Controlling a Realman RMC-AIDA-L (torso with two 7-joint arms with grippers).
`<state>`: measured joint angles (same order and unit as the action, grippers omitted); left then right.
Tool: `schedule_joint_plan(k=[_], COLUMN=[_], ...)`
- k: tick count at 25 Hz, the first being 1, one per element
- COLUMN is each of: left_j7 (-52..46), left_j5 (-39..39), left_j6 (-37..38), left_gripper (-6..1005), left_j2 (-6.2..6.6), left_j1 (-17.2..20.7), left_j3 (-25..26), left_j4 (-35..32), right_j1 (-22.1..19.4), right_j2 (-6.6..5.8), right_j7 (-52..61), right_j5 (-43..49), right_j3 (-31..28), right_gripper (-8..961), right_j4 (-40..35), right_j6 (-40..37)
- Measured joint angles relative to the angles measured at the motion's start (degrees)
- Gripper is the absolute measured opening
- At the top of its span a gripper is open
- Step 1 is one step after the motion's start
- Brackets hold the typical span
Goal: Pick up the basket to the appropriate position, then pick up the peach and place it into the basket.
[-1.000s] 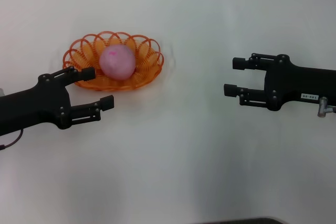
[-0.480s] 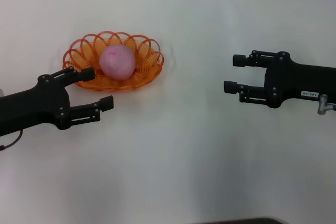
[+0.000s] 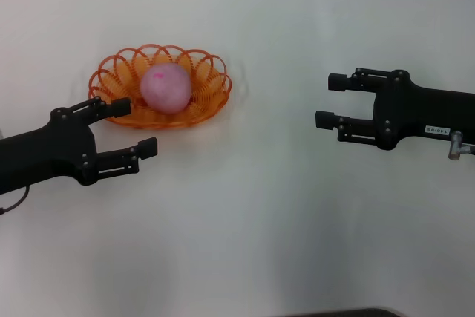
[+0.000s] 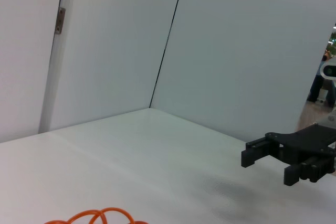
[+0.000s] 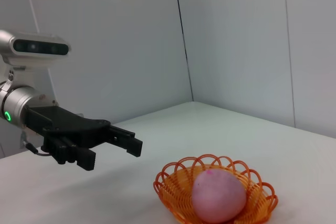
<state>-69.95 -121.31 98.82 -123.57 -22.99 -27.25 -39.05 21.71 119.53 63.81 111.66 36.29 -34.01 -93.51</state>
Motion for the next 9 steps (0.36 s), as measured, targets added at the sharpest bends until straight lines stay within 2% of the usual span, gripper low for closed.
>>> schedule_joint_plan(k=[9], left_j7=[0.0], left_j5=[0.2], left_j6=[-0.2], left_gripper=[887], left_j2=[0.00], left_j1=[0.4], left_j3=[0.0], left_j4=[-0.7], right_j1=[0.1], right_j2=[0.00], right_j7=[0.0], right_j5=[-0.1], right_j3=[0.1], right_gripper=[716], right_j4=[0.0], right_j6=[0.0])
